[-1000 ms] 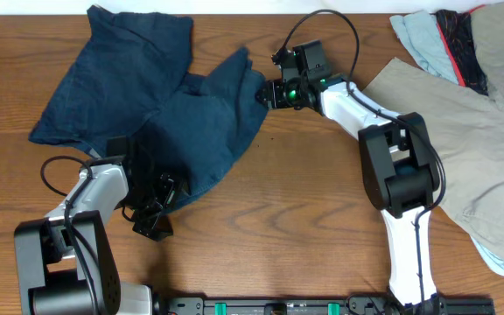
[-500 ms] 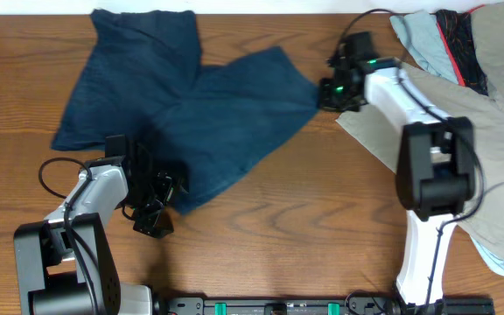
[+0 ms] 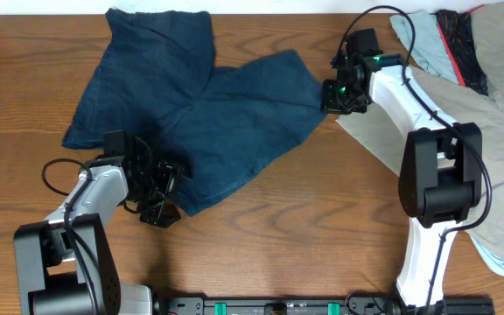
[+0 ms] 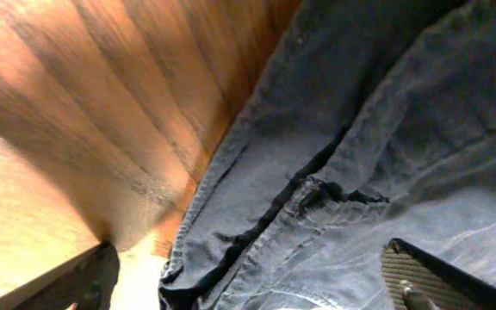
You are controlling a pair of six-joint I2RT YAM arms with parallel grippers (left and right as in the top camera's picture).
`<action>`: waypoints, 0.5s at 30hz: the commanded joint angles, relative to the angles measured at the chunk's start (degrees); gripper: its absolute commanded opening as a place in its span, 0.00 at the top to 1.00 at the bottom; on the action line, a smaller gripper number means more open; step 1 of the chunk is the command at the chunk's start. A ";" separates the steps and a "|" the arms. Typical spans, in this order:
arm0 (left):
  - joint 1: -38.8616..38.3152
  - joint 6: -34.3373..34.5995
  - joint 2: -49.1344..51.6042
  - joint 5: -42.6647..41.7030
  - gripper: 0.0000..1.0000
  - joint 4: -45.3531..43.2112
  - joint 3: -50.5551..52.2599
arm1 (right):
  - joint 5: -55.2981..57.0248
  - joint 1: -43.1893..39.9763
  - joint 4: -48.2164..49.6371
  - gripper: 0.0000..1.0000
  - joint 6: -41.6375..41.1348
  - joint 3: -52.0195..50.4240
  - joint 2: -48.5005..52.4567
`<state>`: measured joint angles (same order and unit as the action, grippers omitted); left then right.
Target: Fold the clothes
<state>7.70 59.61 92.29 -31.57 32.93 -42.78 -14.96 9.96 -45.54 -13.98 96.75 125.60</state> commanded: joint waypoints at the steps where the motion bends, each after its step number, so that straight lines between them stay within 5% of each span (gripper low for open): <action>1: -1.49 -0.48 2.12 3.65 0.29 -1.18 1.66 | 0.20 0.46 -0.07 0.99 0.96 -0.22 -0.79; 6: -2.86 -0.66 2.12 11.58 0.92 -3.08 1.66 | 0.20 0.44 -0.59 0.99 0.94 -0.22 -0.81; 15: 8.55 -10.01 2.12 14.32 0.94 -8.00 -1.55 | -0.28 1.86 -8.50 0.99 -1.90 -0.22 -0.90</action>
<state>11.09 54.87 92.82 -25.19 25.47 -42.63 -14.94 10.17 -52.45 -14.48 96.73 125.60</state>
